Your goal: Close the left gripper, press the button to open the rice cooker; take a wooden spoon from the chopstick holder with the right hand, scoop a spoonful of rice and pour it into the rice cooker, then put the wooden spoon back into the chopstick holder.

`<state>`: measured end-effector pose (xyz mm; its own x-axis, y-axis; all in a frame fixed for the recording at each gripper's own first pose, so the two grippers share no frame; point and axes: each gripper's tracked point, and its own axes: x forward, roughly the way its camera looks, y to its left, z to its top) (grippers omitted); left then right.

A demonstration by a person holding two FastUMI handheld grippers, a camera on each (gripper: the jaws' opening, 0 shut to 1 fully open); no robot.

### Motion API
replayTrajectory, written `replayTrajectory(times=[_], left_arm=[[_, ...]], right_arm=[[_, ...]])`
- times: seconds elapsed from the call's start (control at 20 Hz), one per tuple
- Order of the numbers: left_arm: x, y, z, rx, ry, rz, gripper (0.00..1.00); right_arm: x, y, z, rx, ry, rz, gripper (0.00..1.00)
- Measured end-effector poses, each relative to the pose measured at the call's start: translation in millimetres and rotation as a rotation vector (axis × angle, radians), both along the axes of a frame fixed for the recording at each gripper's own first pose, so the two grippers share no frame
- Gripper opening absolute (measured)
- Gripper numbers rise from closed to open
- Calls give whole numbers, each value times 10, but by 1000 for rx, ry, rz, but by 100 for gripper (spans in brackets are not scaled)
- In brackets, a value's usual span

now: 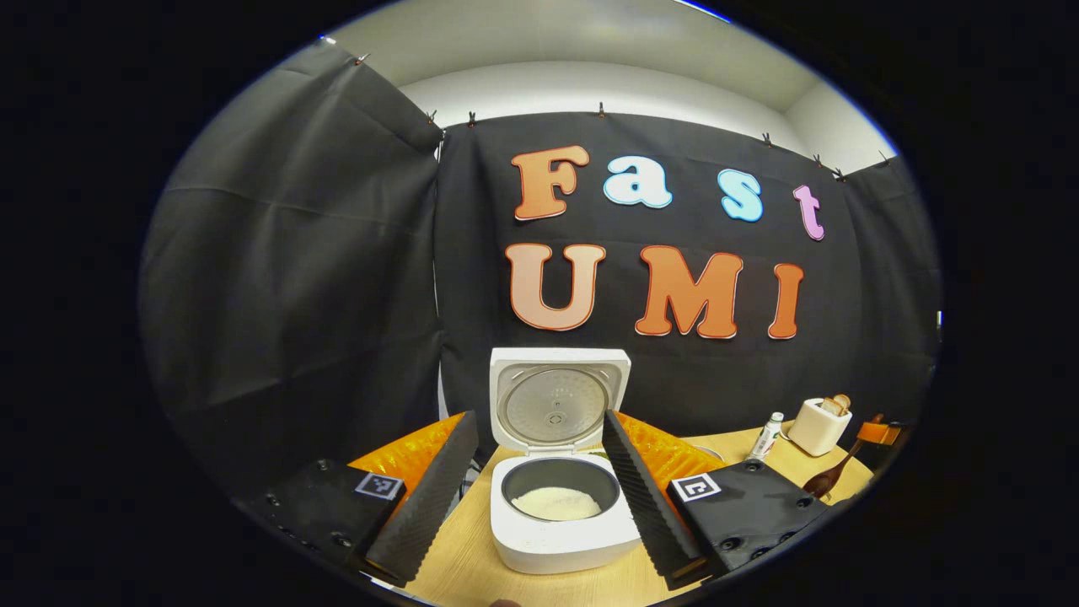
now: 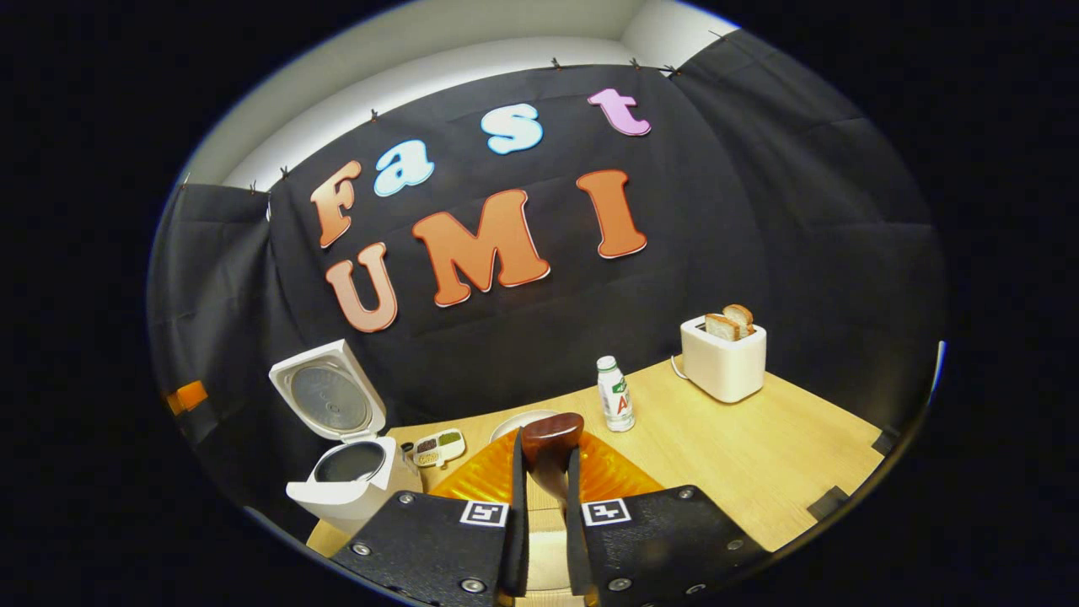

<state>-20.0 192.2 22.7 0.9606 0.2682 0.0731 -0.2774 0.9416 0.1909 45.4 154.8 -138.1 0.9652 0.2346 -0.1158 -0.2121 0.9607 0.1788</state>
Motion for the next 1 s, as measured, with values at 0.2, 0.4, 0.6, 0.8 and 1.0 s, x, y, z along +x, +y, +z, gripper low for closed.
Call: replayTrajectory(times=[0.2,0.4,0.6,0.8,1.0], left_arm=[[2,104,20,27,8,-8,100],[11,169,-1,28,15,-17,99],[25,300,-58,9,21,-3,100],[12,454,-139,26,39,26,100],[-39,525,-205,31,56,41,99]], right_arm=[[23,319,-342,-49,18,15,18],[56,569,-680,-150,10,29,18],[140,675,-1001,-243,13,14,18],[223,661,-1266,-290,26,-24,18],[191,776,-1302,-19,57,-15,18]])
